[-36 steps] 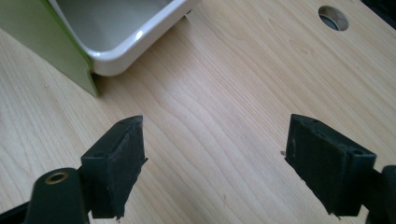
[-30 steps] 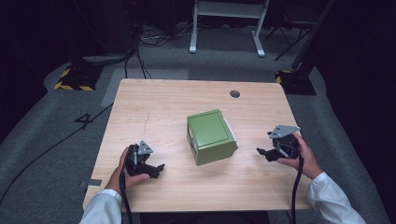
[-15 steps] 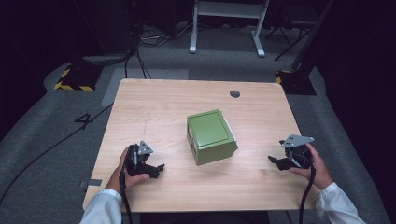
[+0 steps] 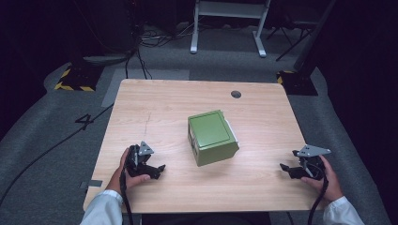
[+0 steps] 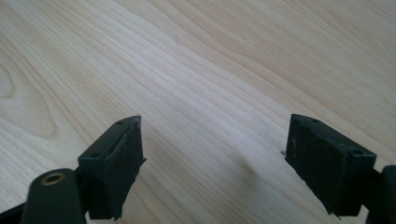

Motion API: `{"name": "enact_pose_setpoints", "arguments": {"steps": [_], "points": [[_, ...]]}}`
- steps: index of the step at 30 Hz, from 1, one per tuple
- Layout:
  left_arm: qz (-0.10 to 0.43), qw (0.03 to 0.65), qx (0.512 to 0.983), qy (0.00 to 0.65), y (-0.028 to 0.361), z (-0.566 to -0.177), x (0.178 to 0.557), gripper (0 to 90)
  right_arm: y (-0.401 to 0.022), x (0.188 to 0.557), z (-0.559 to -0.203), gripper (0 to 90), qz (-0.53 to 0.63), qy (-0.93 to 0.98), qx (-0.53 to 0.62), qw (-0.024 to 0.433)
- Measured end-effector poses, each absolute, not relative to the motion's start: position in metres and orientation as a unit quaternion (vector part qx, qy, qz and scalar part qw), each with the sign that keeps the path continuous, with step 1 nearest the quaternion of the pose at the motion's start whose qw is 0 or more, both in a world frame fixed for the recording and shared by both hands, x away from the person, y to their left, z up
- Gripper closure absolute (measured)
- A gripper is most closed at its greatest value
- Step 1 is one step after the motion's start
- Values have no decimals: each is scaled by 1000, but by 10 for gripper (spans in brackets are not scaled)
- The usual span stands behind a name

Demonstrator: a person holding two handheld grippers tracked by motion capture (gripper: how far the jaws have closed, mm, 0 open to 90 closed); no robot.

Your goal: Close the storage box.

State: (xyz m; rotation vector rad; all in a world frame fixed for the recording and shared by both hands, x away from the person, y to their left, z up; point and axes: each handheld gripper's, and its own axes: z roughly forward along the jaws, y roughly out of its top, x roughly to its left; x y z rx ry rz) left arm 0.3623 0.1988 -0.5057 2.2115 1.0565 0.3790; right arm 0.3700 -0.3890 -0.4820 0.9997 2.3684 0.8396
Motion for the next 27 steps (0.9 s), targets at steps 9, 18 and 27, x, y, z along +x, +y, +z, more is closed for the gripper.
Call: {"name": "enact_pose_setpoints", "arguments": {"steps": [9,18,27], "points": [[144,325,843,403,199,-506,362,5,-410,362,-500,165,342,824,408,194],[145,323,844,402,199,-506,362,5,-414,361,-504,153,355,810,425,191],[144,324,845,401,199,-506,363,3,-414,360,-504,152,354,809,427,192]]}}
